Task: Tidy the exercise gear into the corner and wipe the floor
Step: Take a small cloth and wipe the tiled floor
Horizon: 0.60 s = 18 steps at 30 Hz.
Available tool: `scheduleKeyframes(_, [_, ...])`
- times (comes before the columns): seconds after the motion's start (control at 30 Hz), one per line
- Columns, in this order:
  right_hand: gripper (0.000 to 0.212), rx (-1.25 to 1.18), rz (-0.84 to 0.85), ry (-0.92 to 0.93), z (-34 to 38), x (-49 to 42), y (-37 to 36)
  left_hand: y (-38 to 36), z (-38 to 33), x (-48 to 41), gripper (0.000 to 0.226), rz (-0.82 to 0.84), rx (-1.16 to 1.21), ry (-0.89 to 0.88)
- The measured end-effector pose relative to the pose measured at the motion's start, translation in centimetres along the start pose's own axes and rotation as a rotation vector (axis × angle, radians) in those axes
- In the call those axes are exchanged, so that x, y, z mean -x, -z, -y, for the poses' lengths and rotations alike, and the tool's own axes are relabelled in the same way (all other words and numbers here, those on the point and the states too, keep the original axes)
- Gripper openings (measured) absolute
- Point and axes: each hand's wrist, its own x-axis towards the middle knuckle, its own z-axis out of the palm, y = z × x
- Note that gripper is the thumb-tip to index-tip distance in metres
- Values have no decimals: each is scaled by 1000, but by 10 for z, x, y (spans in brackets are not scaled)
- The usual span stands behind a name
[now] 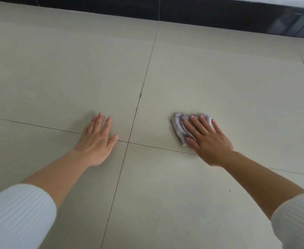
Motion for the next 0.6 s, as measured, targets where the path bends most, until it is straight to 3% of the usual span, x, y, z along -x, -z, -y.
scheduleKeyframes(0.1, [58,-135,52,-197,14,-32,8,-2,12,-37,68,-51,57,14])
scheduleKeyframes(0.27, [59,-249,0,-363,25,-97,19,-6,27,-71,70,-332,136,-85])
scheduleKeyframes(0.47, [59,-317,10,-455,44,-160,27,-15,31,-72,62,-331,174,-88])
scheduleKeyframes(0.6, [59,-339,45,-400,79,-155,34,-10,30,-71,62,-278,187,-66])
